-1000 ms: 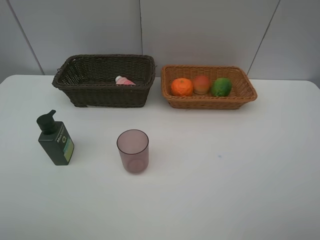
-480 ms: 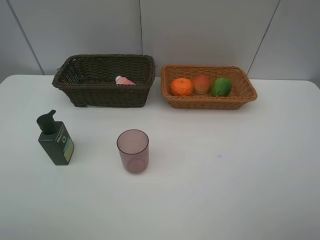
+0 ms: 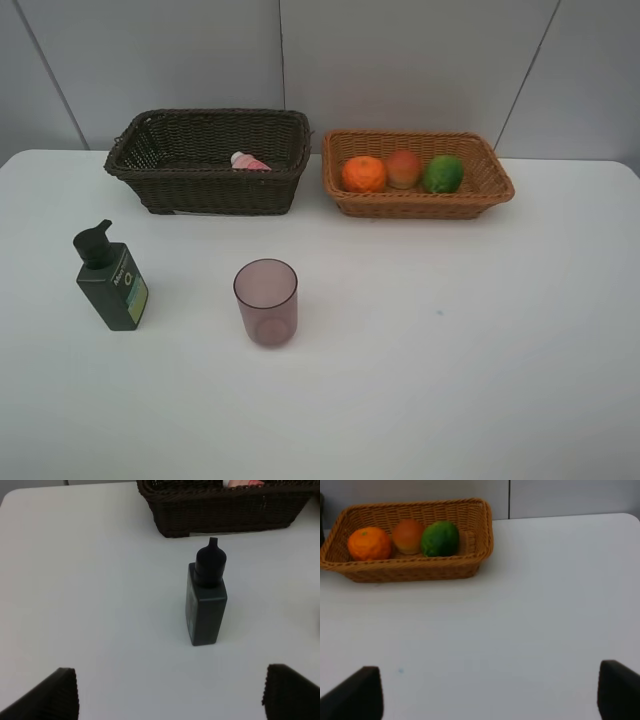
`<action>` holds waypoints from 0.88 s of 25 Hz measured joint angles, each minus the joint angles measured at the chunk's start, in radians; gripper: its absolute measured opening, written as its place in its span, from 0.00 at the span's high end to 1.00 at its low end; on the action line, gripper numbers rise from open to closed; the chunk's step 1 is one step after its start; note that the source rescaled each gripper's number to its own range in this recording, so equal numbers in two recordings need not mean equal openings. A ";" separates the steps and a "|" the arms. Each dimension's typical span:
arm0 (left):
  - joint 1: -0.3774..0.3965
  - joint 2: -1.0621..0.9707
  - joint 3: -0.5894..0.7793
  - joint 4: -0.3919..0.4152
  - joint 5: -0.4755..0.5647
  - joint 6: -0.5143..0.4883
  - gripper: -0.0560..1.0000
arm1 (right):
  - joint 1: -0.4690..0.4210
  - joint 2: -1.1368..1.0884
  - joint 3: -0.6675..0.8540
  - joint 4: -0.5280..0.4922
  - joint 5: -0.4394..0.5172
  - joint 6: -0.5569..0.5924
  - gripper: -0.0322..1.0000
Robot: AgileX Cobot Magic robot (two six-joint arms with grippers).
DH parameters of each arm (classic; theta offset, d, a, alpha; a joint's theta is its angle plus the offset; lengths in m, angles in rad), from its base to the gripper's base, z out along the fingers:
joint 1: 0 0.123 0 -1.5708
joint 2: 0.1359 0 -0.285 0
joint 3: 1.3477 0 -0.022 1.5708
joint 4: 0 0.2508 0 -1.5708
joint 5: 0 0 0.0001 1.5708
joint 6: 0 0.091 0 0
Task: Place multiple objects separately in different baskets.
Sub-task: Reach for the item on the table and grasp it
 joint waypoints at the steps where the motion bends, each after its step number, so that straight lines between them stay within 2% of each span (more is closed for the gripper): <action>1: 0.000 0.000 0.000 0.000 0.000 0.000 0.04 | 0.000 0.000 0.000 0.000 0.000 0.000 0.18; 22: 0.000 0.000 0.000 0.000 0.000 0.000 0.04 | 0.000 0.000 0.000 0.000 0.000 0.000 0.18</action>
